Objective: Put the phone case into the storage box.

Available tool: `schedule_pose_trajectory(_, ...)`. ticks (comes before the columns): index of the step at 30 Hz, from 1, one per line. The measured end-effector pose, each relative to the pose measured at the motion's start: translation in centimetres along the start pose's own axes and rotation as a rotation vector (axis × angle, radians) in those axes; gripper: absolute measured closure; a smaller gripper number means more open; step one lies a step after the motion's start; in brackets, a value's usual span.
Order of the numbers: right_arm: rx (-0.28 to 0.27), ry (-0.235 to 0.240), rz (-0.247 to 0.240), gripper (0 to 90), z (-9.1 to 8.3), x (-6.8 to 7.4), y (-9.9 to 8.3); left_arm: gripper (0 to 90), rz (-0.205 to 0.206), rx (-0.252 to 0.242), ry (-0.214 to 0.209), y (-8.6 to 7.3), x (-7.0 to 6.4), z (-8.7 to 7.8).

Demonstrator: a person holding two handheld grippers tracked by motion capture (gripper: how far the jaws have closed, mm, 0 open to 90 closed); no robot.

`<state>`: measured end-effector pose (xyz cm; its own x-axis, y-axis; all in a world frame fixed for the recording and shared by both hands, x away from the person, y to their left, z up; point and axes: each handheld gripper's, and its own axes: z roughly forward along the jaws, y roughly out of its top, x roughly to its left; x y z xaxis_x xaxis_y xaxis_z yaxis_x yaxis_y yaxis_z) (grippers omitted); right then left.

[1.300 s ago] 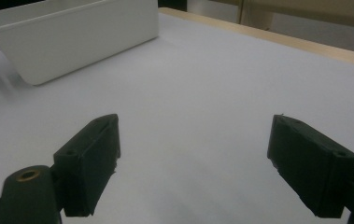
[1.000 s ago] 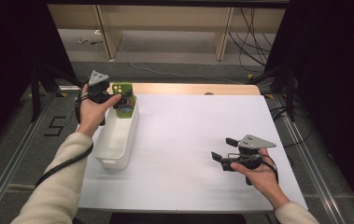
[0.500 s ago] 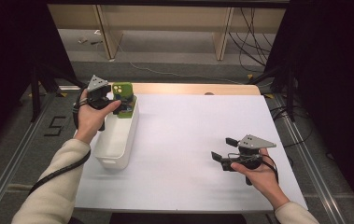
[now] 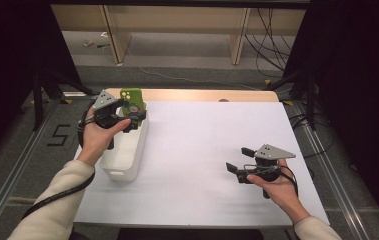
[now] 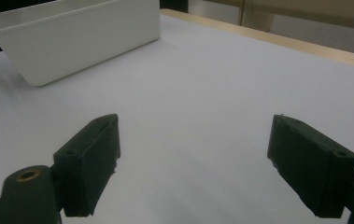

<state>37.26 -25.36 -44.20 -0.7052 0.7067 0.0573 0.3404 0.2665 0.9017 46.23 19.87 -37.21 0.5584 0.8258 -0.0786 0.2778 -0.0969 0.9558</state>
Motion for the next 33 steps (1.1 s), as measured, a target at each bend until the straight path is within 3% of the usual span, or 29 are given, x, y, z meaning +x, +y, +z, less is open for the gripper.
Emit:
schedule_pose_trajectory(8, -0.002, -0.001, -0.001, 18.0, 0.0, 0.0, 0.0, 3.0, -0.011, -0.012, -0.041, -1.2, -1.5, -1.1)
schedule_pose_trajectory(22, -0.001, 0.002, -0.007, 18.0, -0.1, 0.2, 0.1, 3.3, 0.023, -0.015, -0.086, -3.7, -4.0, -2.6)
schedule_pose_trajectory(33, -0.003, 0.006, -0.008, 18.0, -0.1, 0.2, 0.1, 3.4, 0.049, -0.009, -0.122, -5.3, -5.1, -3.7)
